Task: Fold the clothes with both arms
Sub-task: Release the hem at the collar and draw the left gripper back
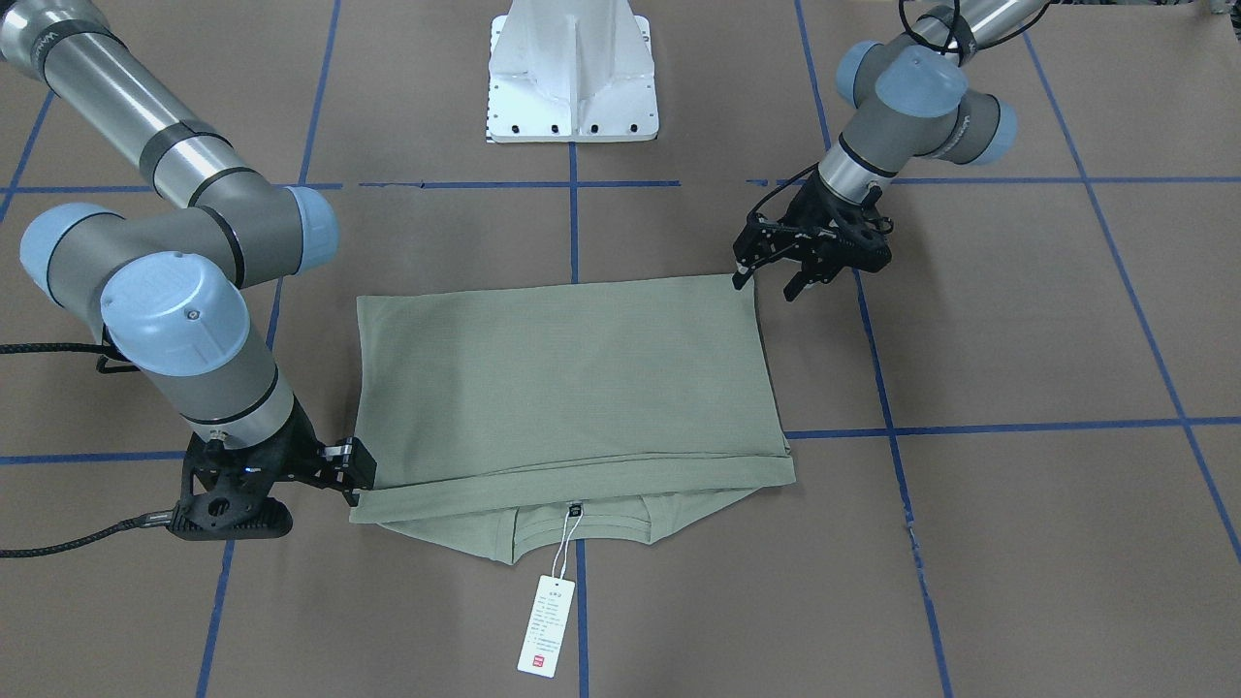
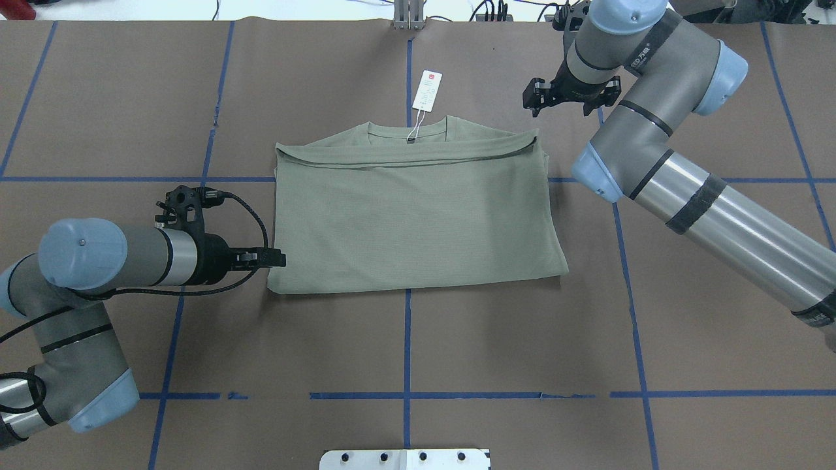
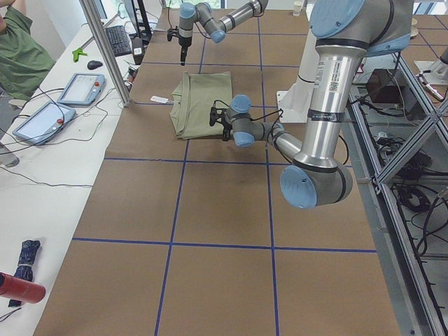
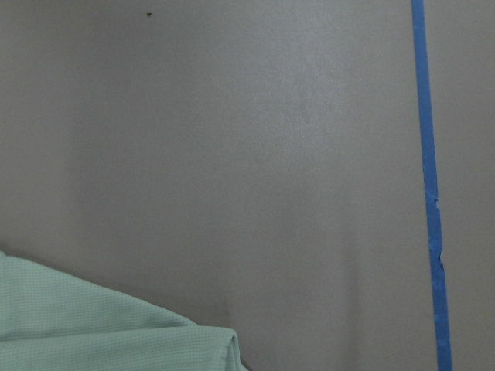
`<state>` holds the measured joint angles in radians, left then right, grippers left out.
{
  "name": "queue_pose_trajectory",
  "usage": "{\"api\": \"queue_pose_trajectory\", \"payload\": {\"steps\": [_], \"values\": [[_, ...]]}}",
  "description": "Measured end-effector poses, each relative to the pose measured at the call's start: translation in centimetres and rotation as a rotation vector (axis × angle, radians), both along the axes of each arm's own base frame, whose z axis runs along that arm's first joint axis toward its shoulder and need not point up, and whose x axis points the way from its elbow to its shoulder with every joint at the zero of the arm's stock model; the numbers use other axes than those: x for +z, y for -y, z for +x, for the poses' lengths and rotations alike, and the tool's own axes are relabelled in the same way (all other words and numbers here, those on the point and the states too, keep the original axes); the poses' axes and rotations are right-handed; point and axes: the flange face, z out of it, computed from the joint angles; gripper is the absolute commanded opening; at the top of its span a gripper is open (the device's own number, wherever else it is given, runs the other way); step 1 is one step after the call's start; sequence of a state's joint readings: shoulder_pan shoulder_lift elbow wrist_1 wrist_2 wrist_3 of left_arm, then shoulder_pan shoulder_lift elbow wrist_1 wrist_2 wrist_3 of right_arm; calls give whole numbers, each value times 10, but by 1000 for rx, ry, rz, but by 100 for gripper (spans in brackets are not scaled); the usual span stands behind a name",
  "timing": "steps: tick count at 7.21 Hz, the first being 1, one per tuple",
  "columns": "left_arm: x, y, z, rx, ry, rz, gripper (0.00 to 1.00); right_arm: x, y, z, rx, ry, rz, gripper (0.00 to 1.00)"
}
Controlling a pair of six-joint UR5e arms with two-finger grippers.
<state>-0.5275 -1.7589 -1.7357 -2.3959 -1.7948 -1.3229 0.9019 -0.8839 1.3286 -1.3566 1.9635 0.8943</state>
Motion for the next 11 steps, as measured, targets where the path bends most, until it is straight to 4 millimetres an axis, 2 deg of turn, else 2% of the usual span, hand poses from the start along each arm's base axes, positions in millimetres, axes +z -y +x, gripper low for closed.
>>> {"api": "queue_pose_trajectory", "payload": {"steps": [1,2,4,5,6,7,10,11], "values": [[6,-3,7,5,8,-8,48,1,0,0,0,0,-1,100],[8,-5,9,6,6,-20,46,1,0,0,0,0,0,100],[6,-13,18,14,-8,-52,34,1,0,0,0,-1,-1,100],[3,-18,22,23,-14,-55,23,2,-1,1,0,-1,-1,100],[1,-21,25,30,-17,-56,4,2,-1,1,0,-1,-1,100],[0,-22,27,34,-20,-55,0,2,-1,1,0,-1,-2,100],[-3,-22,24,38,-20,-49,0,3,-1,1,-1,-3,-2,100],[2,-12,14,35,-1,-26,0,4,-1,1,-1,-3,-3,100]]}}
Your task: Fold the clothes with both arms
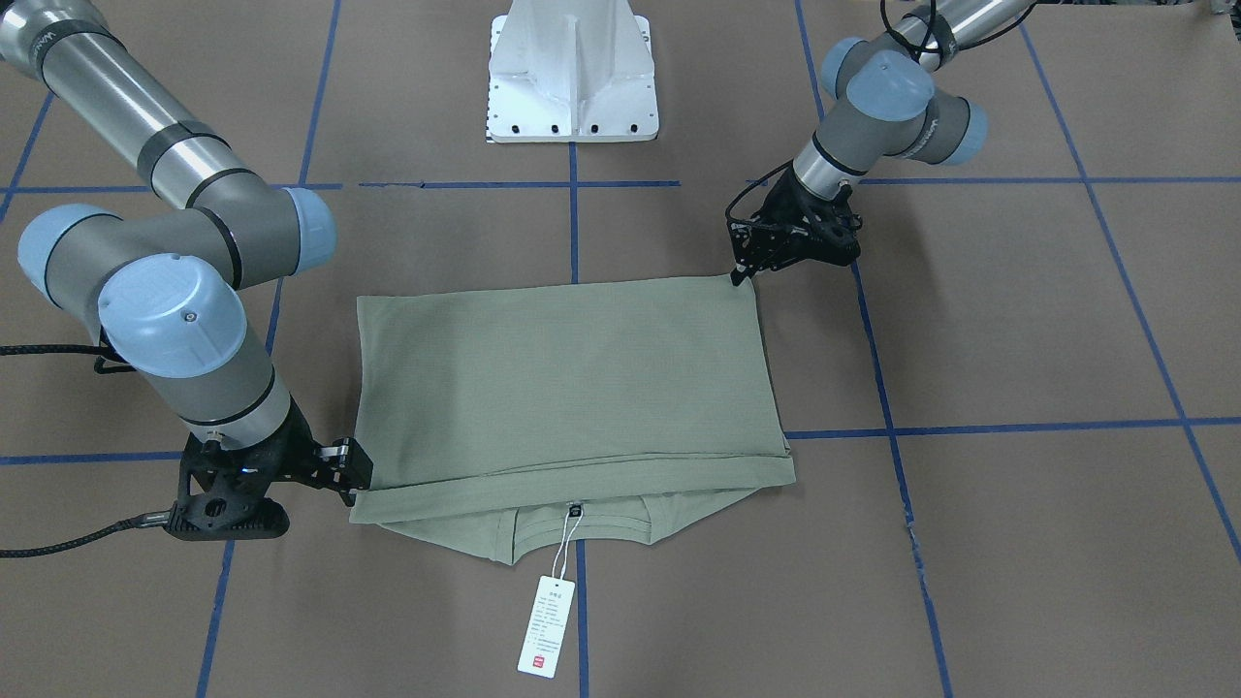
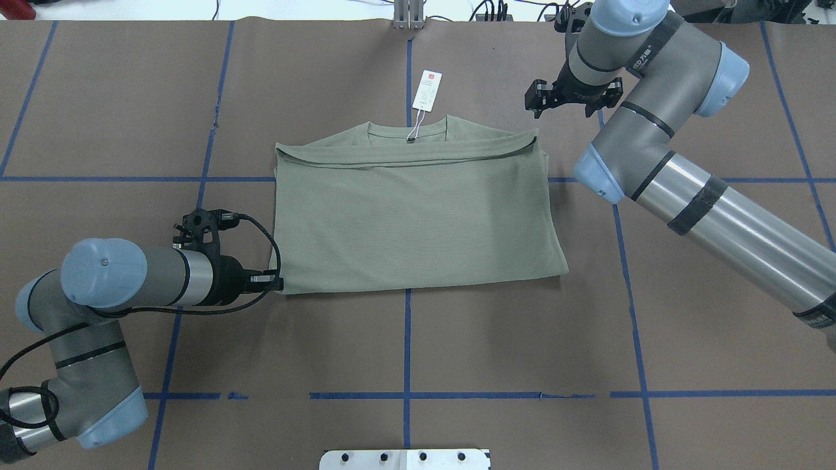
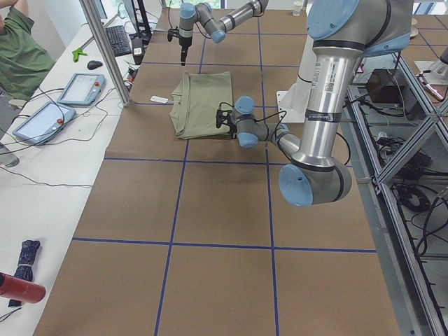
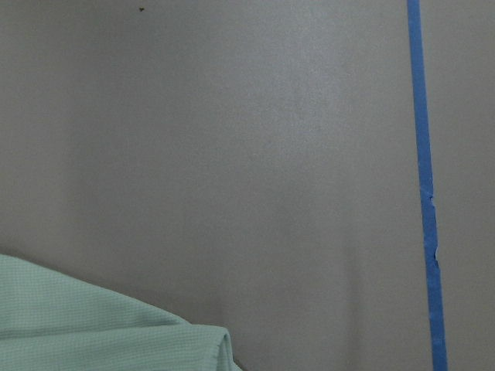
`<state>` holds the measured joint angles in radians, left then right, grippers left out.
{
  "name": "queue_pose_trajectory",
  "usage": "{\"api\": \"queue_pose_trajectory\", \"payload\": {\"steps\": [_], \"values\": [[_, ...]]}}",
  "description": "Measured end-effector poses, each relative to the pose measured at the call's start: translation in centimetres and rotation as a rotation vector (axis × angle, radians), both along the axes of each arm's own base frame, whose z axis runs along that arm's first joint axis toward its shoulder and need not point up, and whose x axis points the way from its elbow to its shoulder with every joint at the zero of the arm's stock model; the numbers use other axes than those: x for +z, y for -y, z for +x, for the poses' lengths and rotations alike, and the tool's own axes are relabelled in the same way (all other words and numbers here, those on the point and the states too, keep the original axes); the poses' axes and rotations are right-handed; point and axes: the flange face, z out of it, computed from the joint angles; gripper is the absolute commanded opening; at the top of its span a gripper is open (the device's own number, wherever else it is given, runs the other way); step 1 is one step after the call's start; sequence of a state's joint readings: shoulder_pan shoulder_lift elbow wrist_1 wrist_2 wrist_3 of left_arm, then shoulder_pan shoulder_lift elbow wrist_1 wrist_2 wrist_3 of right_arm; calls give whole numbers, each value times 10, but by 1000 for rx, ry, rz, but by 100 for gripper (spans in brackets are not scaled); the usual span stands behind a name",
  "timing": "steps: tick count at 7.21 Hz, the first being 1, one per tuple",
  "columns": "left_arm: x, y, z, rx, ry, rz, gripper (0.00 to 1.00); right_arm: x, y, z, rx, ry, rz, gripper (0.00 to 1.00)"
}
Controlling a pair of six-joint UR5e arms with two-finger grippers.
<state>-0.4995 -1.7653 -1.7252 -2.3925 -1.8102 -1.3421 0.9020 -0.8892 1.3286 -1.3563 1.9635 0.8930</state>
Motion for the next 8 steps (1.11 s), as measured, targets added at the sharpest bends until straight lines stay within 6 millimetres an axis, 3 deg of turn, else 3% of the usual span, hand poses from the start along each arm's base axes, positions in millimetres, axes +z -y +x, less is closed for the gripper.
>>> {"api": "queue_pose_trajectory", "payload": {"steps": [2,3,5,7,8], "values": [[30,65,-43,-38,150,109,0,0,0,0,0,-1,-1,100],[46,113,-62,-58,246,159,0,0,0,0,1,0,-1,100],[64,229,-81,-91,393,217,0,-2,0,0,3,3,0,100],[47,340,-82,-121,527,270,0,-6,0,0,6,8,2,100],[29,372,-78,-141,576,297,99,-11,-1,1,9,14,7,100]]}}
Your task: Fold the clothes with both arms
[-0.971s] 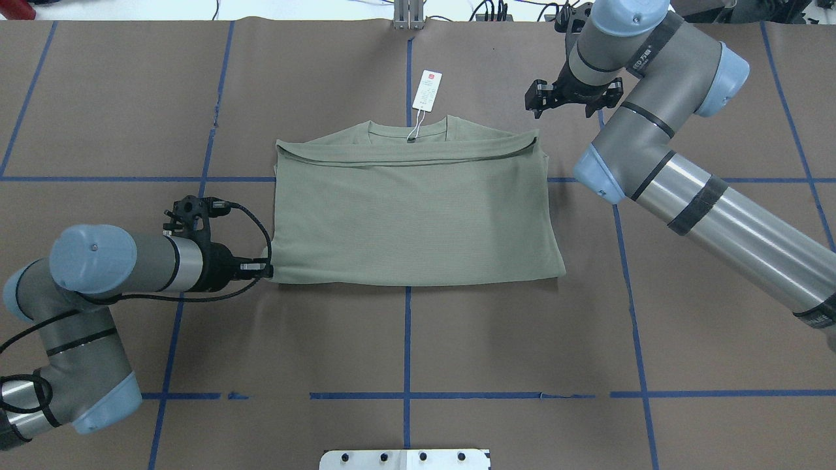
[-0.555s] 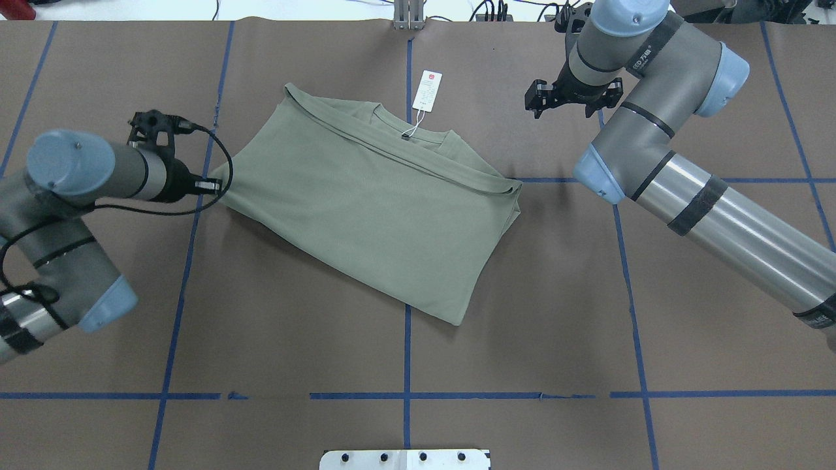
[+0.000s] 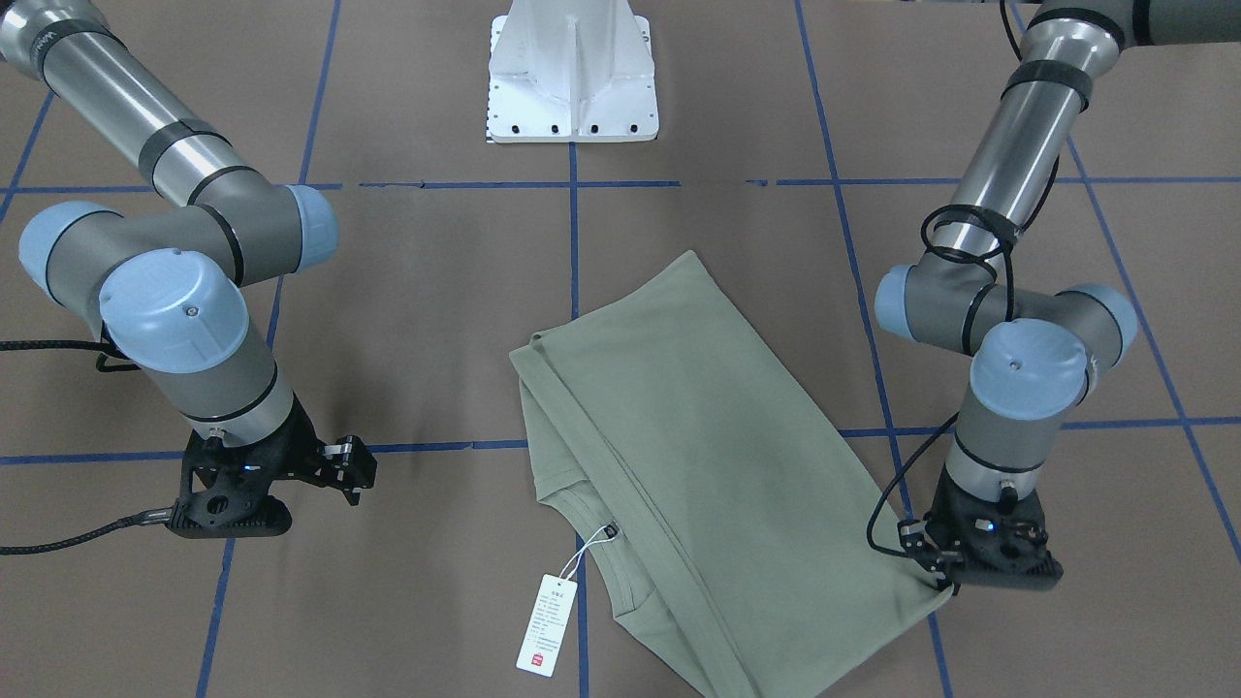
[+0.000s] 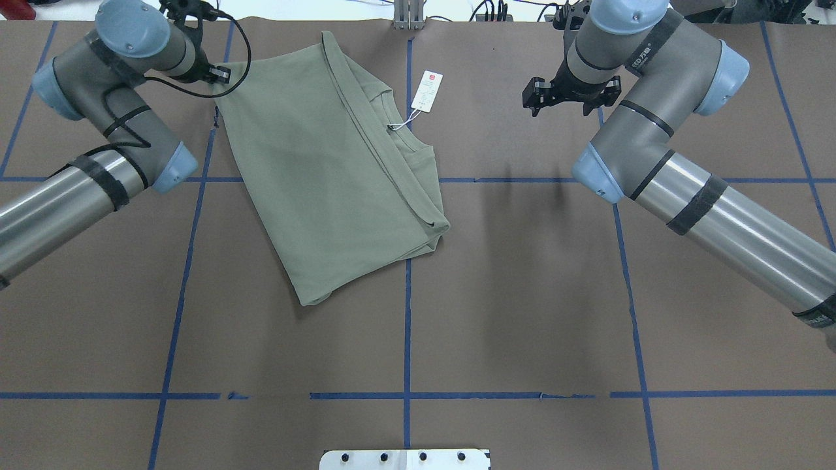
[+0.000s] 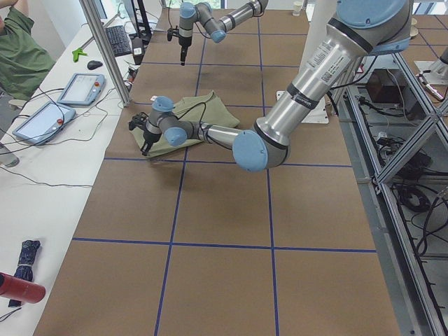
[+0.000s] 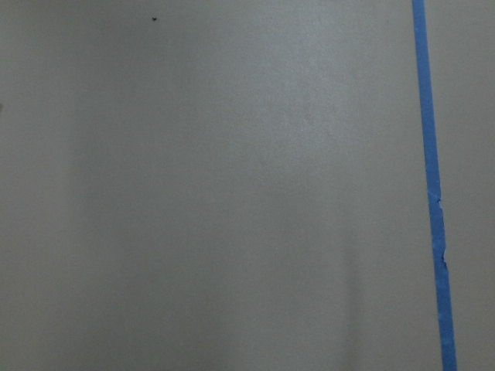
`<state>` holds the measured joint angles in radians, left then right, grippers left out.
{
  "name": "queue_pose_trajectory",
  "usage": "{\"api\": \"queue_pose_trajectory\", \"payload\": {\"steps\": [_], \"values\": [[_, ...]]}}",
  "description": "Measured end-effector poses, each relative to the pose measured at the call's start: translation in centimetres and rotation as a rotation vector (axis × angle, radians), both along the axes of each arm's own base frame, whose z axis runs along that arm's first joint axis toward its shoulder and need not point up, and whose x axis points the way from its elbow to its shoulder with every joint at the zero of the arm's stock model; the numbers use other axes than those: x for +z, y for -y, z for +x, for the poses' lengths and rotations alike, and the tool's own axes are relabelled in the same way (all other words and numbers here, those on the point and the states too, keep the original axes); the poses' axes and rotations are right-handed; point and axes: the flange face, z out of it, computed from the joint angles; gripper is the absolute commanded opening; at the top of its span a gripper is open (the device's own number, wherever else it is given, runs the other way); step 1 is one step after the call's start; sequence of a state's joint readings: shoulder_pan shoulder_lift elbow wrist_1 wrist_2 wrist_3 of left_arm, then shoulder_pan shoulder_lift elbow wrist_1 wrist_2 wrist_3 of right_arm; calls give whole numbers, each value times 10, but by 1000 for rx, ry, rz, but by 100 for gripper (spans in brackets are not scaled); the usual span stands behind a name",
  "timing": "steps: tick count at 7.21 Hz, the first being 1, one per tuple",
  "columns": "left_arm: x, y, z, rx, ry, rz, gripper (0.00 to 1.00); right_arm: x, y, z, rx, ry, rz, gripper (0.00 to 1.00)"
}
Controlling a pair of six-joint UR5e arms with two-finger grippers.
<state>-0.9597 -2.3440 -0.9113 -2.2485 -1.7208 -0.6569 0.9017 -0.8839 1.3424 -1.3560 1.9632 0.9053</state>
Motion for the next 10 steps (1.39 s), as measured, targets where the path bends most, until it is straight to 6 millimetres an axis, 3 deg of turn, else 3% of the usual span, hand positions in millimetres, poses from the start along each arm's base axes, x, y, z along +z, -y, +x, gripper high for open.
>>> {"api": "queue_pose_trajectory", "payload": {"steps": [2,3,5,6,8,10], "values": [[-11,21,-14,42,35,79,100,-19,-4,-11,19,26,-7,100],[-12,24,-31,88,-23,76,100,-42,-9,-29,44,54,-24,99],[-8,12,-67,178,-200,13,100,-100,-31,-91,152,108,-86,84],[-4,4,-75,191,-235,1,100,-115,-51,-128,227,128,-147,78],[-1,-1,-78,197,-251,-5,100,-121,-94,-182,337,149,-250,68],[-1,-2,-79,197,-252,-5,100,-110,-119,-213,364,120,-243,60]]}}
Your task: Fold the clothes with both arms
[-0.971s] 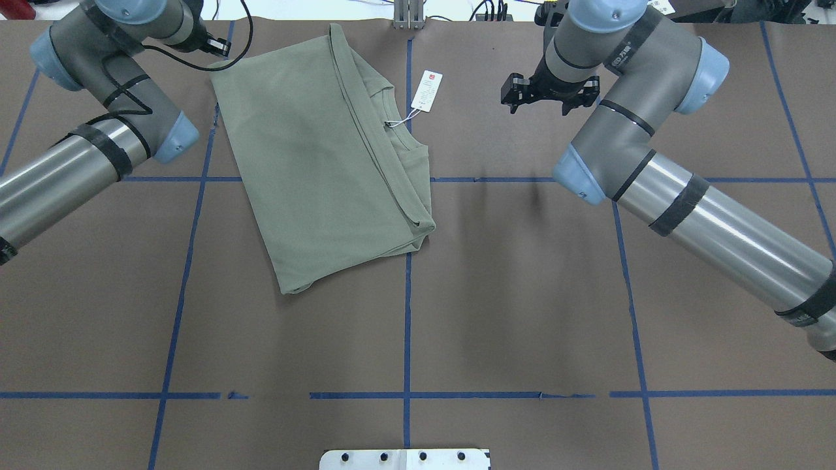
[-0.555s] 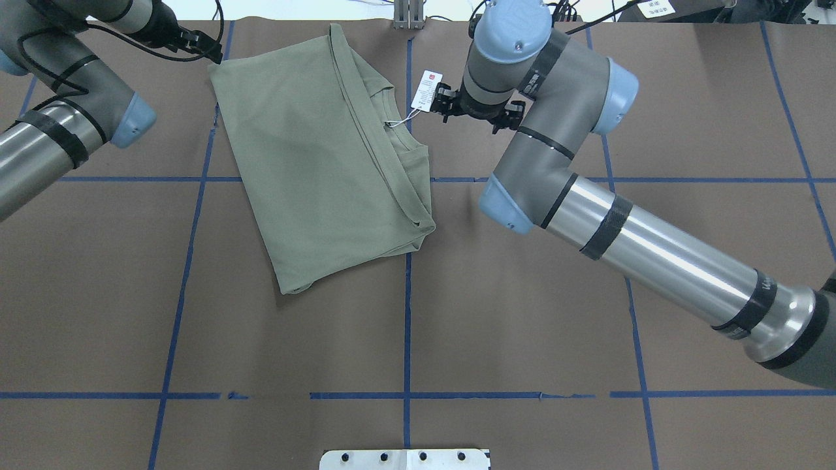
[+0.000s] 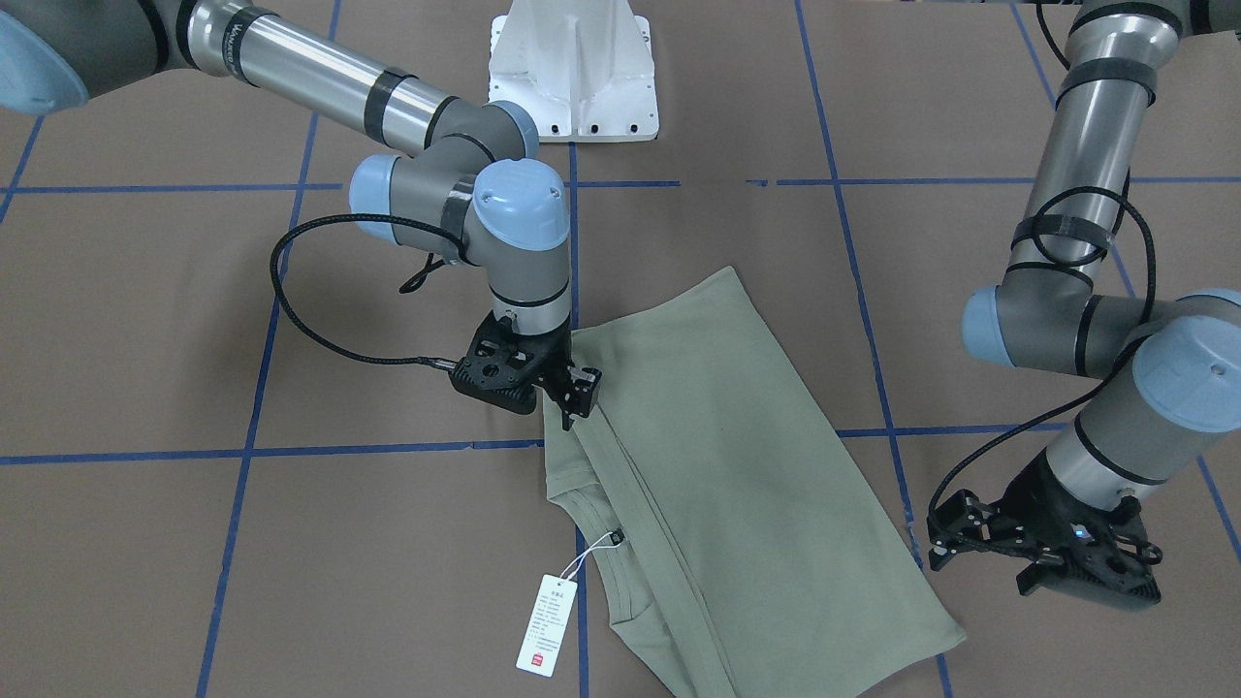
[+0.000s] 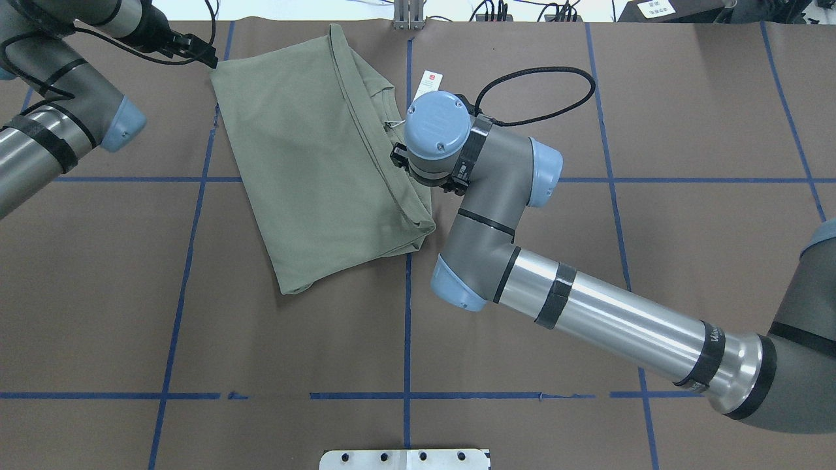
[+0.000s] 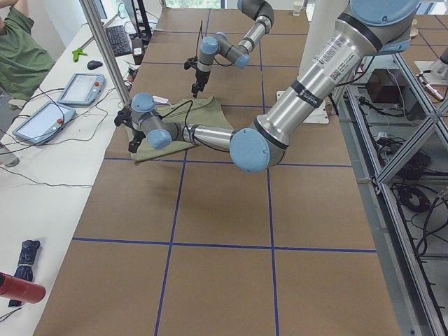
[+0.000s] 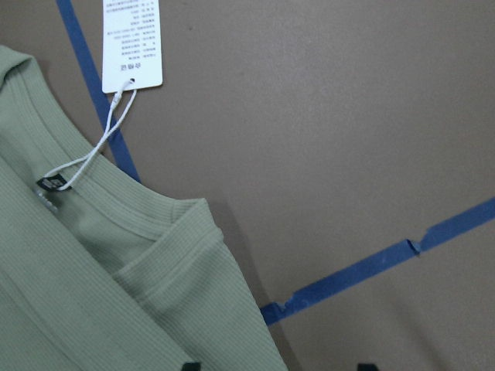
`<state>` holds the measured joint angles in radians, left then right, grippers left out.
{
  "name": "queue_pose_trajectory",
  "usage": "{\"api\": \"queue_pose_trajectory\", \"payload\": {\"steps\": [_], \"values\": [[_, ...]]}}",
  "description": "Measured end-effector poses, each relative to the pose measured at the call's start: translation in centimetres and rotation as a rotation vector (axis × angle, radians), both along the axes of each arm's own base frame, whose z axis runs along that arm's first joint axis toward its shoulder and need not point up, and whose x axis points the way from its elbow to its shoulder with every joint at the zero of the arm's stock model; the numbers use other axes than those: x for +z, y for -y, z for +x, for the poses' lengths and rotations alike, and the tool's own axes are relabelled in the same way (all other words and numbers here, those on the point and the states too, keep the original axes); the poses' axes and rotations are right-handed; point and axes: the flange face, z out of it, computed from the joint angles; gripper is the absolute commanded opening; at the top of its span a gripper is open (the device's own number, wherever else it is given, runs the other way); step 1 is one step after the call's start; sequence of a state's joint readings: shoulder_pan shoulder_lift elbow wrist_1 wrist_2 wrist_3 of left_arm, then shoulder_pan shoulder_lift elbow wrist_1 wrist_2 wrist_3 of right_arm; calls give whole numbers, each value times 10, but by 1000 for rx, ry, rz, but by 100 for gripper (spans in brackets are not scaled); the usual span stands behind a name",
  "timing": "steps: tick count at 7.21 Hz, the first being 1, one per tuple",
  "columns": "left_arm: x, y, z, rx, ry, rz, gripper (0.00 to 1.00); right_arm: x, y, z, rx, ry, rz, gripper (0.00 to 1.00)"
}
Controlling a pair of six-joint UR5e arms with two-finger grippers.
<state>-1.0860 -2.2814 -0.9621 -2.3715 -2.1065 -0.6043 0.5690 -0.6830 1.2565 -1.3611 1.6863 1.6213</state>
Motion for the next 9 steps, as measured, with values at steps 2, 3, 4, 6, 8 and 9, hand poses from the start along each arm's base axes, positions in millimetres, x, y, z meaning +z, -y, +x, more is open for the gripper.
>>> {"api": "queue_pose_trajectory", "payload": {"steps": [2,3,4,6,8,9], "values": [[1,0,0,0,1,-1,100,8,-8,-11,-7,-20,5,59],[1,0,0,0,1,-1,100,11,-10,-14,-10,-32,12,58],[1,0,0,0,1,-2,100,14,-11,-17,-12,-40,16,56],[1,0,0,0,1,-1,100,15,-16,-22,-19,-44,20,53],[2,0,0,0,1,-2,100,15,-18,-23,-20,-45,21,47],[2,0,0,0,1,-2,100,15,-19,-24,-21,-46,22,46]]}}
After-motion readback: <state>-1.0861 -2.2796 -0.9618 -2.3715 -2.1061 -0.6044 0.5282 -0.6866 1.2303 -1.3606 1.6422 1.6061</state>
